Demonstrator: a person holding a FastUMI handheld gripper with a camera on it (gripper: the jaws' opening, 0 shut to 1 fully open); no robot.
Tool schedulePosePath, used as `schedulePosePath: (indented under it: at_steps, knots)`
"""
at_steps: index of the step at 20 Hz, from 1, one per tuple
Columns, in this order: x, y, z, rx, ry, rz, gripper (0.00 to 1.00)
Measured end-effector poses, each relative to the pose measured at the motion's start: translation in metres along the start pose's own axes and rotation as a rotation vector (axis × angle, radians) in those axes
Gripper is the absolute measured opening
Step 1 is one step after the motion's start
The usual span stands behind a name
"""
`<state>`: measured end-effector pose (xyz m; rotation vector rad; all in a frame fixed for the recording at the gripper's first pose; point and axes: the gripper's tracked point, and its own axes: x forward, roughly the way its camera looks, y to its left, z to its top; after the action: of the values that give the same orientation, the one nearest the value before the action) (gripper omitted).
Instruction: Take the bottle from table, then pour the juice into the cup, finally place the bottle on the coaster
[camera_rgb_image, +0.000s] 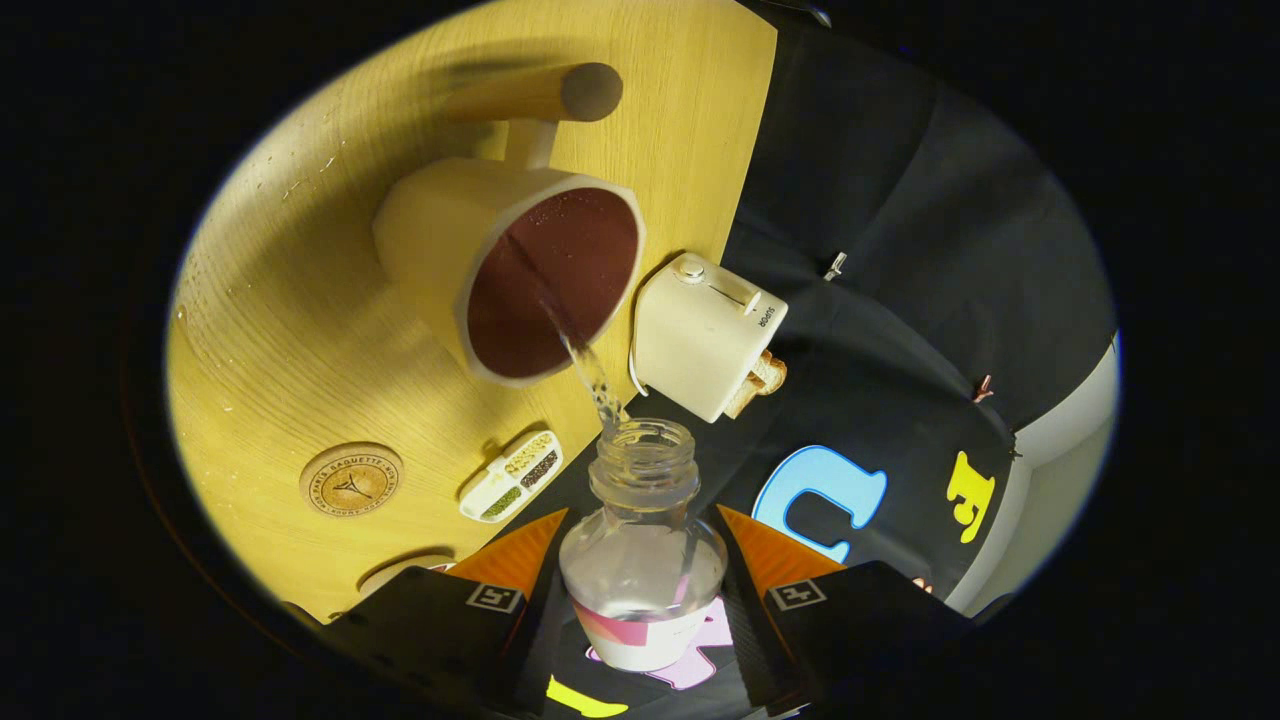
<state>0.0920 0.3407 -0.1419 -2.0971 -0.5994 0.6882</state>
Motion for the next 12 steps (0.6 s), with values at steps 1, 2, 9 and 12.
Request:
schedulePosePath:
  at_steps: [1,2,9,12]
  knots:
    - [0.0004,-0.0022,-0.0008,-0.005,-0.001,-0.002,0.74]
    - [-0.0015,-0.0041,-0.0006,-0.011,-0.004,-0.004,0.74]
    - [-0.0014,-0.0108,-0.0036,-0.028,-0.006,0.0,0.74]
    - [-0.002,-0.0114,-0.0041,-0.034,-0.009,0.001,0.74]
